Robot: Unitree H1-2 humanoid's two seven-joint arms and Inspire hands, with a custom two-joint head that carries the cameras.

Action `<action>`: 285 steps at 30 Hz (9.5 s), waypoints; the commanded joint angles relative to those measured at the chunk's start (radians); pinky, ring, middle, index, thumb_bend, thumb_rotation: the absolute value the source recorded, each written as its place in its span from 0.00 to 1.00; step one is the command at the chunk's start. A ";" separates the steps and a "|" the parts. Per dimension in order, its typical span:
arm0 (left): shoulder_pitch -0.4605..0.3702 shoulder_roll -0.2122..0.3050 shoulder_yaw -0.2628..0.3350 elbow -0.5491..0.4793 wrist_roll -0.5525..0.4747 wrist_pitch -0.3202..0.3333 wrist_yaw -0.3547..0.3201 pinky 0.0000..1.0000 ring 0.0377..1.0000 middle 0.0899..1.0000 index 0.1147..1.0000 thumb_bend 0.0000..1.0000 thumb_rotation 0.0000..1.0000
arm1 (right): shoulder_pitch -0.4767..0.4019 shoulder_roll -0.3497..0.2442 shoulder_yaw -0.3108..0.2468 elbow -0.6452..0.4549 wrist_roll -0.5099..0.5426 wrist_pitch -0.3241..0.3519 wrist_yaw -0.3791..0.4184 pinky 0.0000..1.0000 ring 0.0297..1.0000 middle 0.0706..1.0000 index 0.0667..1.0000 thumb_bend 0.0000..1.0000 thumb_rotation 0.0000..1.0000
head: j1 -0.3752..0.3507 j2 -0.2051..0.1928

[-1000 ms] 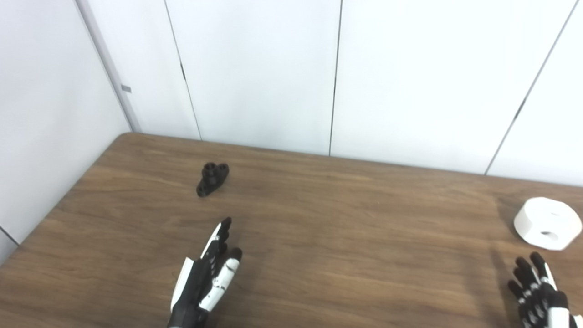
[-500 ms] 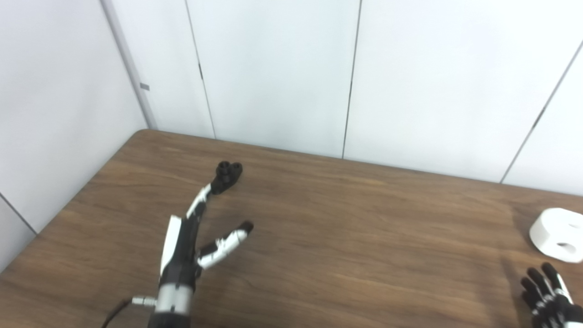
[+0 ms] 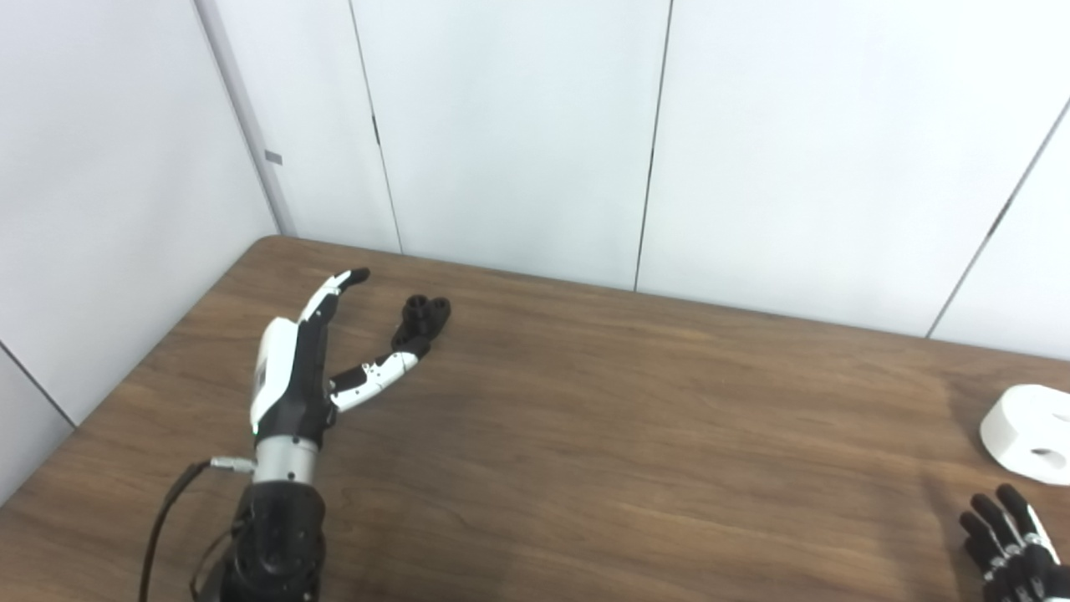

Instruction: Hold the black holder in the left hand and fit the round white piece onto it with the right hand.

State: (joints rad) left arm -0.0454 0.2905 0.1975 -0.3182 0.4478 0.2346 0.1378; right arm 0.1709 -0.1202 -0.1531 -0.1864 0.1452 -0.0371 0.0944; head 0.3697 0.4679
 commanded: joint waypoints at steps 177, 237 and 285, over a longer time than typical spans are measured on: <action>0.053 0.079 -0.429 0.077 0.075 -0.165 -0.207 0.78 0.86 0.76 0.42 0.52 0.05 | 0.041 0.032 0.094 -0.098 -0.128 0.053 -0.091 1.00 0.96 0.96 1.00 0.56 1.00 | -0.301 0.181; 0.099 -0.024 -0.579 0.088 0.378 -0.245 -0.297 0.91 0.84 0.75 0.42 0.52 0.05 | -0.100 -0.073 0.068 -0.280 -0.197 0.289 -0.090 1.00 0.98 0.94 0.96 0.50 0.91 | -0.589 0.284; 0.089 -0.013 -0.602 0.154 0.407 -0.298 -0.239 0.86 0.82 0.73 0.42 0.52 0.05 | -0.648 -0.607 0.221 0.121 -0.755 0.490 0.230 1.00 1.00 1.00 0.88 0.99 0.30 | -0.731 0.208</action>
State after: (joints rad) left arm 0.0343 0.2702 -0.3903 -0.2078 0.8334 -0.0757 -0.0690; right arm -0.4137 -0.6828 0.0736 -0.0576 -0.5804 0.4444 0.3198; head -0.3620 0.6765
